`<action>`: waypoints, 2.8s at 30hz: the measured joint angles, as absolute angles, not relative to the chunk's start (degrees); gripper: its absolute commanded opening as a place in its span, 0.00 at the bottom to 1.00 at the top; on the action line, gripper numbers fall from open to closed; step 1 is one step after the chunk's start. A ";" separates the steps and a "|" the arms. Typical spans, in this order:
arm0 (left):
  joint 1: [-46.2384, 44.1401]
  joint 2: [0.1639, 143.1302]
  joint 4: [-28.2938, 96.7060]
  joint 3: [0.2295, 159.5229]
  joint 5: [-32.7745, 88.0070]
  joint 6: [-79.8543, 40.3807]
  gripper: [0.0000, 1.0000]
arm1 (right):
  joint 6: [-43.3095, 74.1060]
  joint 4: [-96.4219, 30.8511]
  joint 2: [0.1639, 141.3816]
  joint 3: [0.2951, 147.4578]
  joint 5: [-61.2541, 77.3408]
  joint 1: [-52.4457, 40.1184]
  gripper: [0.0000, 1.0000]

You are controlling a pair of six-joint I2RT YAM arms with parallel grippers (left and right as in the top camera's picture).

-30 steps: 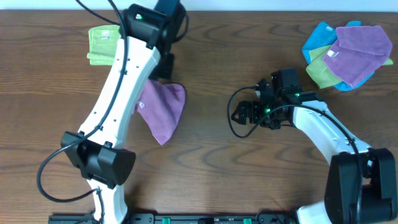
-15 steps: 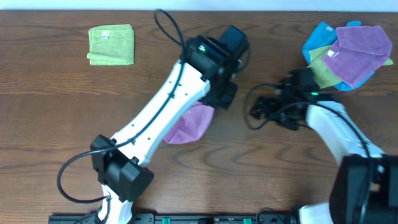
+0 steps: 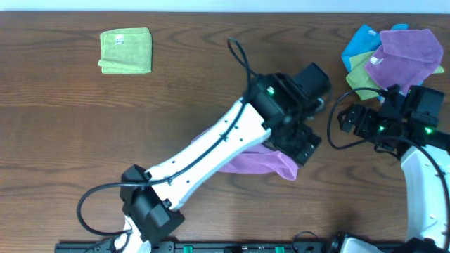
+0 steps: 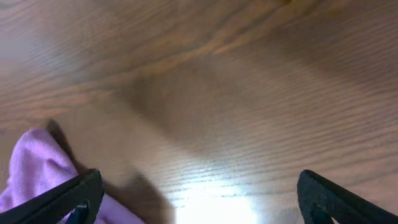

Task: Fold the cloth
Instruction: 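Lay the purple cloth down on the table with the left gripper, then reach the right gripper to the cloth's right corner and grasp it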

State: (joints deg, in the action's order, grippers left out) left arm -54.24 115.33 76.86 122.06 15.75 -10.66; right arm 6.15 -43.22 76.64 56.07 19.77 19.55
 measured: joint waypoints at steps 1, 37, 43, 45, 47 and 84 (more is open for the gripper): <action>-54.74 115.48 77.54 122.06 15.35 -10.61 0.95 | 5.96 -44.10 76.62 56.07 20.82 19.55 0.99; -34.35 114.52 66.37 92.38 16.16 -21.28 0.95 | 19.70 -54.15 71.37 46.85 39.40 16.23 0.99; -30.33 114.52 55.20 84.49 17.87 -20.71 0.95 | 23.83 -49.78 71.40 46.85 39.09 13.93 0.99; -29.36 114.52 52.18 83.13 18.33 -20.08 0.95 | 24.51 -48.51 71.40 46.85 39.00 13.34 0.99; -28.38 114.52 49.12 82.26 19.86 -19.22 0.95 | 25.76 -46.09 71.40 46.85 39.03 12.38 0.99; -26.70 114.52 37.21 76.55 26.35 -22.04 0.06 | 32.49 -33.10 71.40 46.85 39.00 10.90 0.99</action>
State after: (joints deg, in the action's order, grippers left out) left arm -26.70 114.52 37.21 76.55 26.35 -22.04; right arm 32.49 -33.10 71.40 46.85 39.00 10.90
